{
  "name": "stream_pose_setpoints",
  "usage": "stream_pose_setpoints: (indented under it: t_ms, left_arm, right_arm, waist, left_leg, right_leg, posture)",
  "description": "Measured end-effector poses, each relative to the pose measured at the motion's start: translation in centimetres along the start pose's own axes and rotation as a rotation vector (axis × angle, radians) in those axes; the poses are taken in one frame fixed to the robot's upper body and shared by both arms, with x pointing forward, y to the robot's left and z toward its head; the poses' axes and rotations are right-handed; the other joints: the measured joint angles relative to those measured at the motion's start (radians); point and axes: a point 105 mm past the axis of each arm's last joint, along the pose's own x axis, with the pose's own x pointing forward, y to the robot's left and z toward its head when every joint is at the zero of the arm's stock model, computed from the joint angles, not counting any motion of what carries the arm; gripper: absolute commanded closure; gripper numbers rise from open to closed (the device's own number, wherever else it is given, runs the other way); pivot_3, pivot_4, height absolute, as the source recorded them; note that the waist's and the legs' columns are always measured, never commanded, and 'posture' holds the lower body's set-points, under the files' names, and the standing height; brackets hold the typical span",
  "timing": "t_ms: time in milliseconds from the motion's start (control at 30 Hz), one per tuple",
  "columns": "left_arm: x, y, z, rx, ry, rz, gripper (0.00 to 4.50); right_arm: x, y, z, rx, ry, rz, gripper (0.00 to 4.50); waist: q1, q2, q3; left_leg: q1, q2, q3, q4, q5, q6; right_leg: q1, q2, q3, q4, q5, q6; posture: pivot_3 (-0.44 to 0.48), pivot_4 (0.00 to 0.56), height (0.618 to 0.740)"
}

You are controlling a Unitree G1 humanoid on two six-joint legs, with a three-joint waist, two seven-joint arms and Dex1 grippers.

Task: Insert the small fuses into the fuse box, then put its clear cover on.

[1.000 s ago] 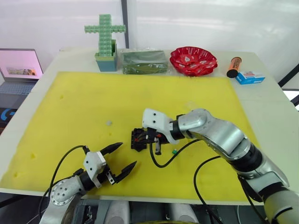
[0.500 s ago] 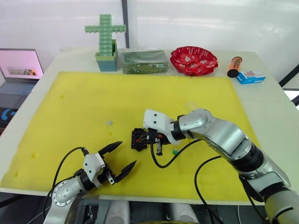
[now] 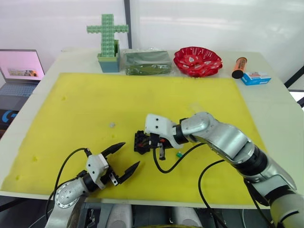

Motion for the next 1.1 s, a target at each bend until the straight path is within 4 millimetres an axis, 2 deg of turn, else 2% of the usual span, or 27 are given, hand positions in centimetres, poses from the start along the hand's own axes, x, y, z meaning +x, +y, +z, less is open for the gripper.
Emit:
stream_pose_setpoints:
  t_ms: [200,400,1100]
  left_arm:
    - [1.1,-0.7,0.9,-0.014,0.001,-0.008,0.02]
    - [1.6,-0.4,1.3,-0.016,0.008,-0.006,0.02]
    - [1.4,-0.4,1.2,-0.027,0.028,-0.006,0.02]
  right_arm:
    - [0.0,0.0,-0.1,-0.008,-0.008,-0.001,4.50]
    - [0.1,-0.1,-0.1,-0.018,-0.008,-0.011,4.50]
    - [0.1,0.0,-0.5,-0.042,-0.003,-0.012,4.50]
  waist:
    - [-0.001,0.000,0.000]
    - [-0.001,0.000,0.000]
    - [0.002,0.000,0.000]
  left_leg:
    - [0.000,0.000,0.001,-0.001,0.000,0.000]
    - [0.000,0.000,0.001,0.000,0.000,0.000]
    - [0.000,-0.002,0.001,0.002,0.000,0.000]
  right_leg:
    - [-0.001,0.000,0.000,-0.001,0.000,0.000]
    - [0.000,0.000,-0.001,0.000,0.000,0.000]
    - [0.001,0.003,-0.003,0.000,0.000,0.000]
  posture:
    - [0.000,0.150,0.740]
    - [0.000,0.150,0.740]
    - [0.000,0.150,0.740]
